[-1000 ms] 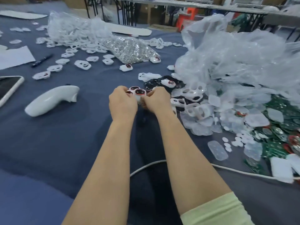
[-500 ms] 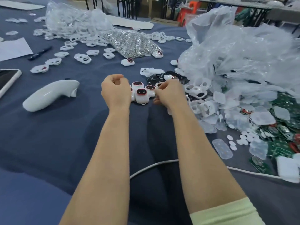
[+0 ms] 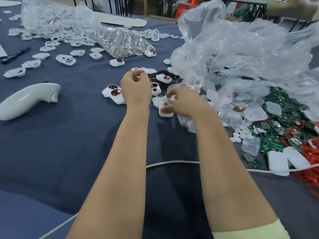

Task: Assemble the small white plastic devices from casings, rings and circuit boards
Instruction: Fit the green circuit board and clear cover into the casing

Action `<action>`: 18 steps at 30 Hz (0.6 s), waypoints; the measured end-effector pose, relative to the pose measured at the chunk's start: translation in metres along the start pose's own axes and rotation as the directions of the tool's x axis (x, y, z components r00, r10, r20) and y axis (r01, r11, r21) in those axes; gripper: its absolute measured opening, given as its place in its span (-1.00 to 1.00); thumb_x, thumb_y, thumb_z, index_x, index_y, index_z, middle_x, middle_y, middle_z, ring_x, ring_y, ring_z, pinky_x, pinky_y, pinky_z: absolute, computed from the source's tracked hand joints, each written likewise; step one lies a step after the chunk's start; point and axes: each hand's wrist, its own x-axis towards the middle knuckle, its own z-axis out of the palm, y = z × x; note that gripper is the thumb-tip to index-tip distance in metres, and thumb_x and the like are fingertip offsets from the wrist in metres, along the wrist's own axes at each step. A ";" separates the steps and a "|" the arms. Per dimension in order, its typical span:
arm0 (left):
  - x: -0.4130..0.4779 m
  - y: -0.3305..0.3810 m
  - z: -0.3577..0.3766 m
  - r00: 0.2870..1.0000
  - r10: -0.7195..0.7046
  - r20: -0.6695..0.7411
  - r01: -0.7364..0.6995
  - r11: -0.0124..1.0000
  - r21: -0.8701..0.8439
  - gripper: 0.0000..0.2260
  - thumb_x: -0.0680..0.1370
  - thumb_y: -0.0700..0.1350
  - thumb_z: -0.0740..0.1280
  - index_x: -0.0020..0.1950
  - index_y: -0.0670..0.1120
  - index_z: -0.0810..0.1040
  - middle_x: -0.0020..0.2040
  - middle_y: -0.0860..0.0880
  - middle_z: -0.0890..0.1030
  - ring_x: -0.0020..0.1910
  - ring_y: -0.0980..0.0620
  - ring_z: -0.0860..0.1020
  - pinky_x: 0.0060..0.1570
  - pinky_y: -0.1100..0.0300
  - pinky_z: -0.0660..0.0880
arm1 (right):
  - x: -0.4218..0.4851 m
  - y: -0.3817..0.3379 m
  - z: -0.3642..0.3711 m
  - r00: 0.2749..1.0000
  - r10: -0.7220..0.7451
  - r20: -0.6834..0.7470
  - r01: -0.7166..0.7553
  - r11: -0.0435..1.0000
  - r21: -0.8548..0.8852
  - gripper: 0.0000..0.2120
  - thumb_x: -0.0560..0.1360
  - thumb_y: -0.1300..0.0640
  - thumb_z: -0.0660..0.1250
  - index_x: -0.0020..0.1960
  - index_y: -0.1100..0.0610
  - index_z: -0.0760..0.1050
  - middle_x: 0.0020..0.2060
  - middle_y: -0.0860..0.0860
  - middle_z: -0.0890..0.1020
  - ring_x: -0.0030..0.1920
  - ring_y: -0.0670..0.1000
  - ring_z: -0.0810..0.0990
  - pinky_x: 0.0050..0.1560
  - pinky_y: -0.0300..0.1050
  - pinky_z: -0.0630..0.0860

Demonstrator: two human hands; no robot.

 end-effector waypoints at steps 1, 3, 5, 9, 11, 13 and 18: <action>-0.002 -0.002 0.002 1.000 -0.007 0.004 0.007 1.000 -0.002 -0.89 0.56 -0.22 0.21 -0.02 -0.07 0.51 -0.12 -0.07 0.57 -0.37 0.12 0.48 -0.23 0.21 0.42 | 0.000 -0.002 0.005 0.999 -0.003 0.032 0.005 0.997 -0.082 -0.43 0.37 -0.07 0.48 0.32 0.04 0.43 0.27 0.09 0.49 0.28 0.17 0.41 0.25 0.01 0.39; -0.004 -0.005 0.003 1.000 -0.019 0.008 0.019 1.000 -0.013 -0.90 0.57 -0.22 0.22 -0.05 -0.05 0.50 -0.17 -0.04 0.56 -0.39 0.14 0.48 -0.23 0.21 0.43 | 0.001 -0.003 0.010 0.999 0.009 0.049 0.000 0.983 -0.184 -0.34 0.35 -0.11 0.50 0.38 0.00 0.37 0.32 0.10 0.42 0.31 0.22 0.34 0.27 0.07 0.38; -0.004 -0.006 0.004 1.000 -0.026 0.011 0.026 0.999 -0.023 -0.89 0.57 -0.21 0.22 -0.09 -0.04 0.49 -0.25 0.01 0.55 -0.43 0.18 0.47 -0.24 0.23 0.43 | 0.005 0.001 0.012 1.000 0.000 -0.005 -0.001 0.985 -0.170 -0.49 0.43 0.00 0.45 0.34 -0.02 0.41 0.27 0.09 0.48 0.27 0.19 0.42 0.22 0.01 0.43; -0.003 -0.008 0.005 1.000 -0.030 0.003 0.030 0.999 -0.040 -0.87 0.57 -0.23 0.21 -0.08 -0.04 0.50 -0.27 0.05 0.55 -0.38 0.16 0.49 -0.20 0.23 0.45 | 0.004 0.014 0.005 0.990 -0.050 -0.129 0.041 0.997 -0.065 -0.91 0.55 0.14 0.24 -0.06 0.09 0.52 0.02 0.13 0.60 0.07 0.16 0.54 -0.05 -0.13 0.39; -0.002 -0.009 0.004 0.999 -0.039 -0.006 0.039 0.998 -0.048 -0.87 0.56 -0.24 0.19 -0.04 -0.06 0.51 -0.25 0.05 0.56 -0.36 0.16 0.49 -0.18 0.24 0.47 | 0.001 0.022 -0.005 0.996 -0.073 -0.050 0.070 0.996 -0.056 -0.84 0.53 0.09 0.29 -0.15 0.17 0.50 -0.07 0.13 0.59 0.00 0.14 0.54 -0.04 -0.12 0.42; 0.001 -0.010 0.002 0.998 -0.050 -0.030 0.048 0.997 -0.066 -0.87 0.57 -0.24 0.19 -0.01 -0.09 0.51 -0.24 0.05 0.57 -0.37 0.17 0.49 -0.24 0.27 0.47 | -0.005 0.026 -0.017 0.994 -0.076 0.074 0.078 0.997 -0.028 -0.75 0.47 0.00 0.40 0.03 0.16 0.60 -0.05 0.07 0.61 -0.03 0.07 0.56 -0.08 -0.13 0.45; 0.018 -0.002 -0.008 0.987 -0.101 -0.122 0.075 0.976 -0.205 -0.89 0.58 -0.25 0.18 -0.06 -0.08 0.46 -0.23 0.03 0.55 -0.38 0.16 0.48 -0.45 0.34 0.40 | 0.009 0.011 -0.023 0.994 -0.102 -0.047 0.109 0.982 0.155 -0.69 0.45 -0.10 0.39 -0.03 0.14 0.64 -0.12 0.04 0.67 -0.16 -0.03 0.56 -0.26 -0.19 0.42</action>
